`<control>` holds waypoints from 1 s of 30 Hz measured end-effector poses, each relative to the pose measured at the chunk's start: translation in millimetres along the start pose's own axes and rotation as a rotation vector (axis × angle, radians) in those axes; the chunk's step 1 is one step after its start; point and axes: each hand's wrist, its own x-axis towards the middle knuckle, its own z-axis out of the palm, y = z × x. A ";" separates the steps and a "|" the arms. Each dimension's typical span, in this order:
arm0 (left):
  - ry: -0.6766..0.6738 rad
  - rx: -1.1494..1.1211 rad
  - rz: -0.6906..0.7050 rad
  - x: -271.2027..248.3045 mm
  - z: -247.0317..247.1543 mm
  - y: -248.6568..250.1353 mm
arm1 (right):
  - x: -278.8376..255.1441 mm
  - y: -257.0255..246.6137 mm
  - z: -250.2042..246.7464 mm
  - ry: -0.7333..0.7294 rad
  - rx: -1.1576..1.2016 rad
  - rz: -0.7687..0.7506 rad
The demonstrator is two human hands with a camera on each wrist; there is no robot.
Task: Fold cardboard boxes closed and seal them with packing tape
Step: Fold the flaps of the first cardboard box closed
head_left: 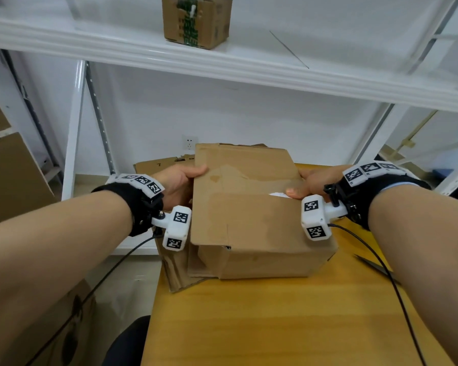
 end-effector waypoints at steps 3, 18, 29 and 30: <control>-0.064 0.048 -0.004 -7.8 -4.9 -3.8 | -8.8 -1.3 2.8 0.015 -0.038 0.013; -0.661 0.395 0.053 -34.6 -5.6 -29.2 | -9.3 1.7 7.6 0.147 -0.141 0.013; -0.625 0.479 0.114 -41.2 5.2 -30.2 | -8.7 4.7 0.3 0.062 -0.135 -0.015; -0.609 0.512 0.126 -41.7 9.3 -31.1 | -9.6 4.1 0.7 0.058 -0.139 -0.029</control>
